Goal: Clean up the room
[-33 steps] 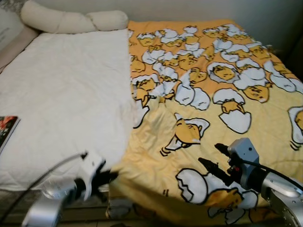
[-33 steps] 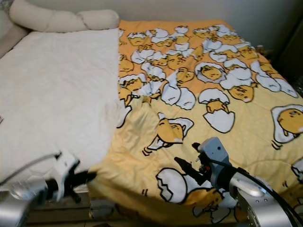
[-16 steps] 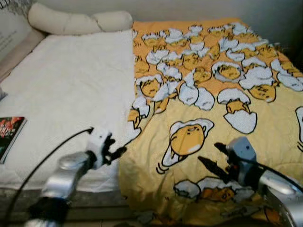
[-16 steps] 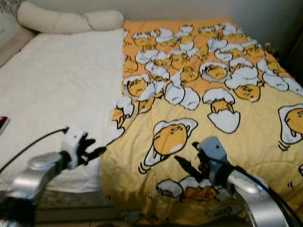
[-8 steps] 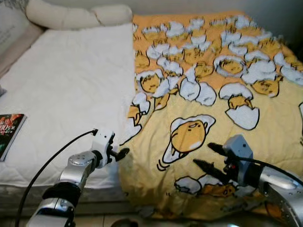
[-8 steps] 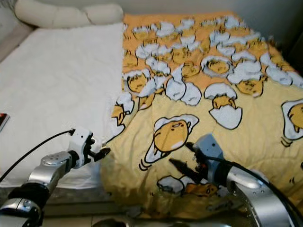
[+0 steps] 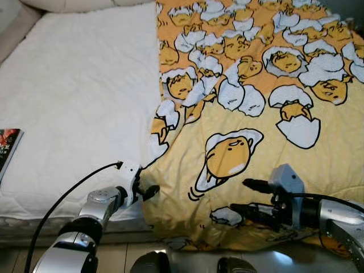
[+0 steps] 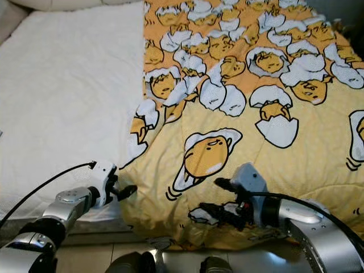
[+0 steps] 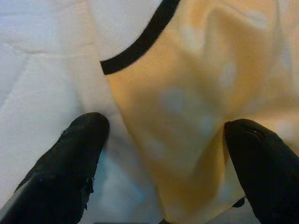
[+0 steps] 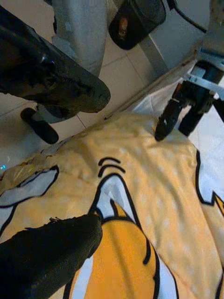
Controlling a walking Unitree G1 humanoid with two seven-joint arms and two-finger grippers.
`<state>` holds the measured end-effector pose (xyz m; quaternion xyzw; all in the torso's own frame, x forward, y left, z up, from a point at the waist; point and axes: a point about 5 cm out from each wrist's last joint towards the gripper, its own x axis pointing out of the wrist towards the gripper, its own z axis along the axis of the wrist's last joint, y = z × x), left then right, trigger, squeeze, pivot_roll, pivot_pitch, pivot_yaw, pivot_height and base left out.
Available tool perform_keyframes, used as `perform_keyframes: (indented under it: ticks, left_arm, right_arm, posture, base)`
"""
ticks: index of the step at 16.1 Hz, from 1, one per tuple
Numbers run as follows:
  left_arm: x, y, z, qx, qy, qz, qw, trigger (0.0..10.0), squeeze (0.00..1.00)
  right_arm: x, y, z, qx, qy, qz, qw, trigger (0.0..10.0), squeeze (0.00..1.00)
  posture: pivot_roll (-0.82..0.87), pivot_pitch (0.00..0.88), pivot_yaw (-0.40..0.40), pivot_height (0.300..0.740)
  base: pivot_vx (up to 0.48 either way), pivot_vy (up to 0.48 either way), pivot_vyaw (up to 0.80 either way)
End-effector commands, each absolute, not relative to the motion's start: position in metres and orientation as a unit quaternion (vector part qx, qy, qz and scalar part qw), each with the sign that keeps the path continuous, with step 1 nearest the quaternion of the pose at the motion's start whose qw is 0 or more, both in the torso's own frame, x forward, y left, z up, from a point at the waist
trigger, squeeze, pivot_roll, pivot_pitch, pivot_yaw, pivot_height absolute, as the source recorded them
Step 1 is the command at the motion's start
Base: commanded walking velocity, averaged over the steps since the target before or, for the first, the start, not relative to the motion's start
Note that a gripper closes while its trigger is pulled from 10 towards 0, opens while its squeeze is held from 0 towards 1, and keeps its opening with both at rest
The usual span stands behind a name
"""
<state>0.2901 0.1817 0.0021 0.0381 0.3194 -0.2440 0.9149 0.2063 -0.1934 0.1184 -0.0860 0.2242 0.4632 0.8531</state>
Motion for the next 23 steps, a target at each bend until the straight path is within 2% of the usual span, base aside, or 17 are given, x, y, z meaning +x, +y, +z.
perform_keyframes:
  ticks: [1, 2, 4, 9, 13, 23]
  left_arm:
    - [0.283, 0.184, -0.005, 0.032, 0.336, -0.24, 0.91, 2.2, 0.0]
    - [0.282, 0.182, -0.006, 0.026, 0.33, -0.249, 0.91, 0.0, 0.0]
    - [0.284, 0.173, -0.003, 0.0, 0.314, -0.276, 0.908, 0.0, 0.0]
    - [0.283, 0.159, -0.002, -0.007, 0.303, -0.328, 0.895, 0.0, 0.0]
    - [0.283, 0.158, 0.0, -0.016, 0.295, -0.334, 0.895, 0.0, 0.0]
    - [0.274, 0.169, -0.007, 0.007, 0.308, -0.33, 0.892, 0.0, 0.0]
  right_arm:
    - [0.205, -0.19, 0.12, -0.084, 0.224, 0.474, 0.847, 10.0, 0.0]
    - [0.205, -0.188, 0.12, -0.083, 0.223, 0.476, 0.846, 10.0, 0.0]
    - [0.206, -0.188, 0.12, -0.083, 0.222, 0.477, 0.847, 10.0, 0.0]
    - [0.207, -0.184, 0.117, -0.079, 0.218, 0.477, 0.848, 10.0, 0.0]
    - [0.205, -0.182, 0.118, -0.076, 0.215, 0.485, 0.844, 10.0, 0.0]
    - [0.213, -0.178, 0.122, -0.059, 0.166, 0.476, 0.861, 10.0, 0.0]
  posture:
    - [-0.15, 0.204, 0.099, 0.74]
    - [-0.15, 0.201, 0.101, 0.74]
    - [-0.14, 0.195, 0.108, 0.74]
    - [-0.13, 0.188, 0.113, 0.74]
    - [-0.12, 0.18, 0.114, 0.74]
    - [-0.09, 0.096, 0.118, 0.74]
  base:
    - [0.0, 0.0, 0.0]
    - [0.0, 0.0, 0.0]
    - [0.0, 0.0, 0.0]
    - [0.0, 0.0, 0.0]
    - [0.0, 0.0, 0.0]
    - [0.0, 0.0, 0.0]
